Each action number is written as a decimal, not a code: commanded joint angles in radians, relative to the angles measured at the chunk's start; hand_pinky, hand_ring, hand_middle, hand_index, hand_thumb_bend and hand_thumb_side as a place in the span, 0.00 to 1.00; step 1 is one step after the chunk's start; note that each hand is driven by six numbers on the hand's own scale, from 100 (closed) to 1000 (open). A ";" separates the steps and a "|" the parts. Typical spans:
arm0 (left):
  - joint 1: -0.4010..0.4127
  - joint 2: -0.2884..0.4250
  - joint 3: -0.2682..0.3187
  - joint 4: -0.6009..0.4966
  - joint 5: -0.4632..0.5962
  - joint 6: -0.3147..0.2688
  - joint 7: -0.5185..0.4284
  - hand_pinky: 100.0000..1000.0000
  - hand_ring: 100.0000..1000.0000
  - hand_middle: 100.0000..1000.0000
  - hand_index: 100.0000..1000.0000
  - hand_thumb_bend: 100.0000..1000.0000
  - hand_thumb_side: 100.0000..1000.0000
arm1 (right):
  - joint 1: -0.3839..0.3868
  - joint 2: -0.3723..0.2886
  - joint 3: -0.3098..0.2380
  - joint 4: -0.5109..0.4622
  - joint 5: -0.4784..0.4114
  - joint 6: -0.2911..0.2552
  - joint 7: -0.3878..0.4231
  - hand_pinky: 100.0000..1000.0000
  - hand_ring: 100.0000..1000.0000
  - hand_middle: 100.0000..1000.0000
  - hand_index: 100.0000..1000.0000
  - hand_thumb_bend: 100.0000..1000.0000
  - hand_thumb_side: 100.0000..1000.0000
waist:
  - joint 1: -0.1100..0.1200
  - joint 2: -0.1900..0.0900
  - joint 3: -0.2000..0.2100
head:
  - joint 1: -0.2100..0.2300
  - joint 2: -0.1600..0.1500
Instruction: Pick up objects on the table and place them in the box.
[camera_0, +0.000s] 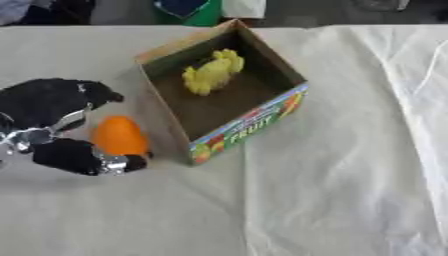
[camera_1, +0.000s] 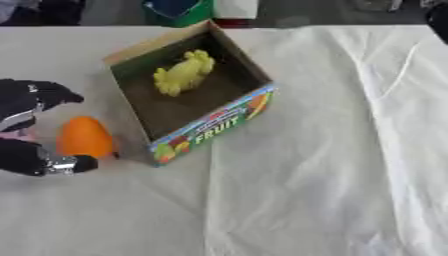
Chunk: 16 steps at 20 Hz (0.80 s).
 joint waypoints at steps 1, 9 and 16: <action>-0.007 0.008 0.019 0.024 0.005 0.010 0.002 0.79 0.89 0.86 0.97 0.61 0.91 | -0.008 -0.018 -0.008 -0.019 -0.008 0.003 -0.002 0.66 0.69 0.60 0.76 0.00 0.67 | -0.001 -0.014 -0.001 | 0.004 -0.015; -0.015 -0.024 0.016 0.144 0.002 0.018 0.040 0.76 0.87 0.84 0.95 0.57 0.84 | -0.006 -0.015 -0.010 -0.019 -0.014 0.003 -0.004 0.66 0.70 0.59 0.76 0.00 0.67 | -0.003 -0.009 -0.005 | 0.005 -0.021; -0.028 -0.053 0.009 0.236 -0.045 -0.002 0.077 0.76 0.87 0.84 0.94 0.52 0.77 | -0.004 -0.011 -0.010 -0.019 -0.020 -0.002 -0.001 0.66 0.70 0.59 0.75 0.00 0.67 | -0.005 -0.006 -0.007 | 0.003 -0.026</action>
